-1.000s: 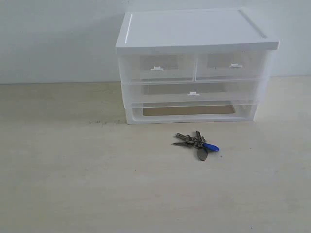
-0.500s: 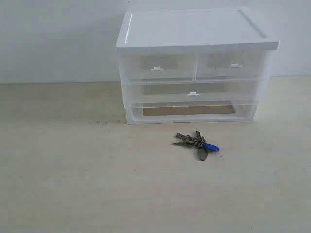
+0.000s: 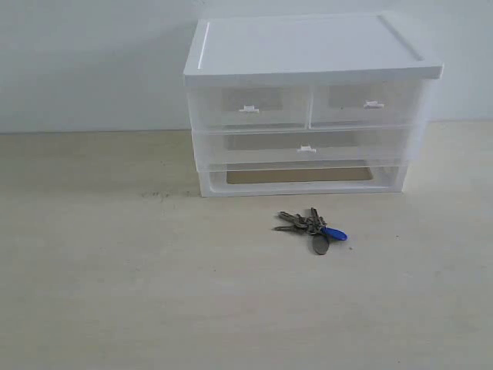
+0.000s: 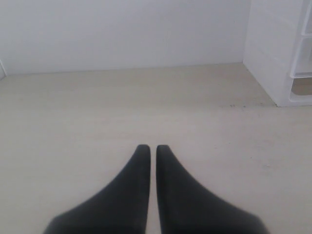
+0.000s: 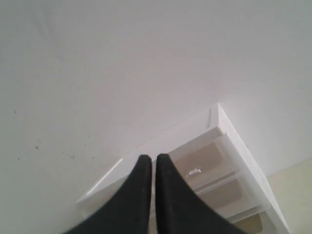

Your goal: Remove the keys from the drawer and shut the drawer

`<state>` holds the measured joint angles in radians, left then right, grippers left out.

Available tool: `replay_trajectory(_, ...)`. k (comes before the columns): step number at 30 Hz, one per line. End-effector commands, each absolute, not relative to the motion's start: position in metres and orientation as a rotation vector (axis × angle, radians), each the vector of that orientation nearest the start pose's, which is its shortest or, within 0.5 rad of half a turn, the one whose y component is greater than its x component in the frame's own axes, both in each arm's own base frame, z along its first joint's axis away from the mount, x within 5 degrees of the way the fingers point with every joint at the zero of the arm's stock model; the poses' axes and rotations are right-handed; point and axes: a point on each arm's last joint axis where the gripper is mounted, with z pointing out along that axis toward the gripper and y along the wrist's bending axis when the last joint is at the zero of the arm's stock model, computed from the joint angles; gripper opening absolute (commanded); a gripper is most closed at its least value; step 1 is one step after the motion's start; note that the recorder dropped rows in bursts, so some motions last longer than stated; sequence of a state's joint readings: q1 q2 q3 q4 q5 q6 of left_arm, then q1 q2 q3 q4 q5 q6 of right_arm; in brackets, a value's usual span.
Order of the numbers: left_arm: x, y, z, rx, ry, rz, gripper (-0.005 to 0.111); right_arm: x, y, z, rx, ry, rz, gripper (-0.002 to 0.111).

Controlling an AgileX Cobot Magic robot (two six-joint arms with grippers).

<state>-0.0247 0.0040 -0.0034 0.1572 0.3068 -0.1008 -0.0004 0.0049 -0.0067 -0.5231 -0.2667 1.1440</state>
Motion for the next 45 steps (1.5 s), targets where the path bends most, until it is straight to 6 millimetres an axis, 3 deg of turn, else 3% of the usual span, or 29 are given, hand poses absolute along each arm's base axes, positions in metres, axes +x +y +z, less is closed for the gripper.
replay_trajectory(1,0.054,0.003,0.186,0.031,1.788,0.061,0.004,0.052,0.007,0.231,0.388,1.252,0.662,0.0)
replay_trajectory(5,0.054,0.003,0.186,0.031,1.788,0.061,0.004,0.053,0.004,0.232,0.377,1.245,0.591,0.0)
replay_trajectory(11,0.054,0.003,0.186,0.031,1.788,0.061,0.004,0.053,0.0,0.23,0.249,1.277,0.32,0.0)
replay_trajectory(19,0.054,0.003,0.186,0.031,1.788,0.061,0.004,0.056,0.0,0.21,-0.036,1.52,-0.038,0.0)
replay_trajectory(30,0.054,0.003,0.186,0.031,1.788,0.061,0.004,0.054,0.0,0.186,-0.141,1.778,-0.122,0.0)
replay_trajectory(45,0.054,0.003,0.186,0.031,1.788,0.061,0.004,0.054,0.0,0.184,-0.022,1.807,-0.025,0.0)
